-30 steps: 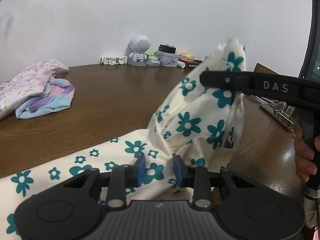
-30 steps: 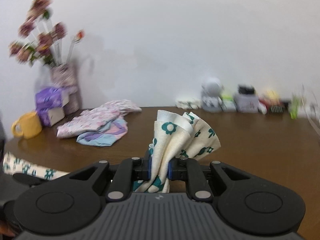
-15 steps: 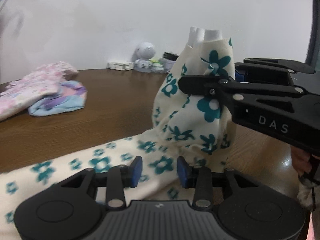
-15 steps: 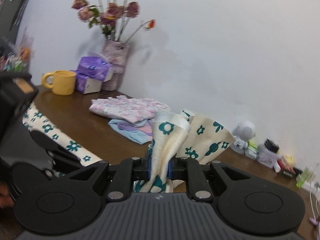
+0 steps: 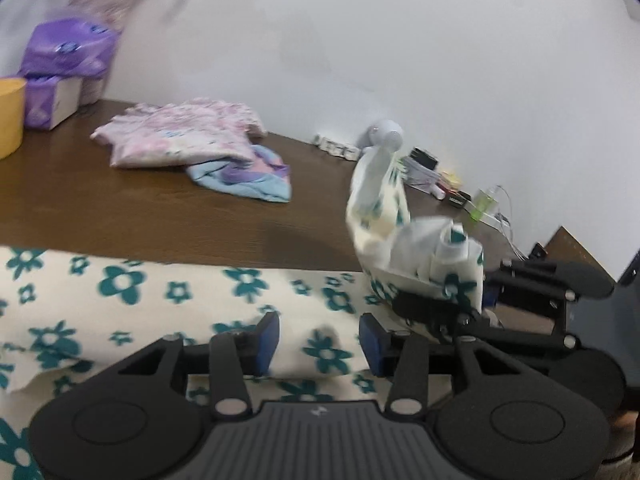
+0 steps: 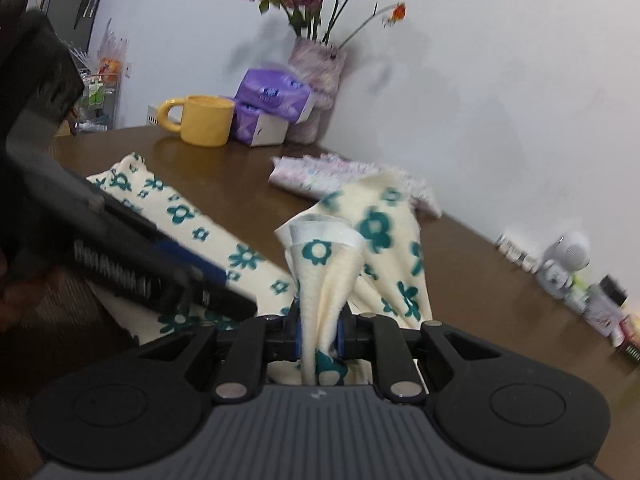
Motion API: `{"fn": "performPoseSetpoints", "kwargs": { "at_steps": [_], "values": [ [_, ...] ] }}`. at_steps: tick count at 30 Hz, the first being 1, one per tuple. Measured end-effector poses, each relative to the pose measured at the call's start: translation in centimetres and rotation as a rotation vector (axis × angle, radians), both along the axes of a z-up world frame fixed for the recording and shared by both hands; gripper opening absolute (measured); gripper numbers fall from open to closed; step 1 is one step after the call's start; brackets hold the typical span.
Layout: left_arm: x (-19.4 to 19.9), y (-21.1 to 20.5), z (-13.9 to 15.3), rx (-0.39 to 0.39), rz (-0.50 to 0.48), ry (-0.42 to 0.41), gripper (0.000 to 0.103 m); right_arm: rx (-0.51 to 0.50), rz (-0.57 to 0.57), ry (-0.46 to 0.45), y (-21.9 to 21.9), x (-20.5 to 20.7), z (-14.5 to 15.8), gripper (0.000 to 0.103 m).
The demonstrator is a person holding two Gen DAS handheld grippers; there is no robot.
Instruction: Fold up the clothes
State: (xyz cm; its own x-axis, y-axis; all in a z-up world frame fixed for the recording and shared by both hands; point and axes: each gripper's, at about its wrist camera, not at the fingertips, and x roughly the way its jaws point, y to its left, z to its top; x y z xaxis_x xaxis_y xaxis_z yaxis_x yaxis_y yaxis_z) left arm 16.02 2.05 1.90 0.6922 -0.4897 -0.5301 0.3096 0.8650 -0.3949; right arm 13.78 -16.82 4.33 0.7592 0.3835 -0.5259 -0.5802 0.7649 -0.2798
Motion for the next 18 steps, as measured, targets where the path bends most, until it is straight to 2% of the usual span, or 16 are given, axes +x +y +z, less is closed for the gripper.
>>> {"fn": "performPoseSetpoints", "kwargs": {
  "at_steps": [5, 10, 18],
  "values": [
    [0.6, 0.3, -0.1, -0.017, -0.011, 0.004, 0.045, 0.017, -0.008, 0.028, 0.5, 0.6, -1.2, 0.014],
    [-0.3, 1.0, 0.2, -0.066, 0.011, -0.007, 0.050, -0.001, 0.008, 0.040, 0.9, 0.5, -2.3, 0.015],
    [-1.1, 1.6, 1.5, -0.135, 0.024, -0.090, 0.056, -0.065, 0.037, 0.008, 1.3, 0.1, -3.2, 0.015]
  ]
}}
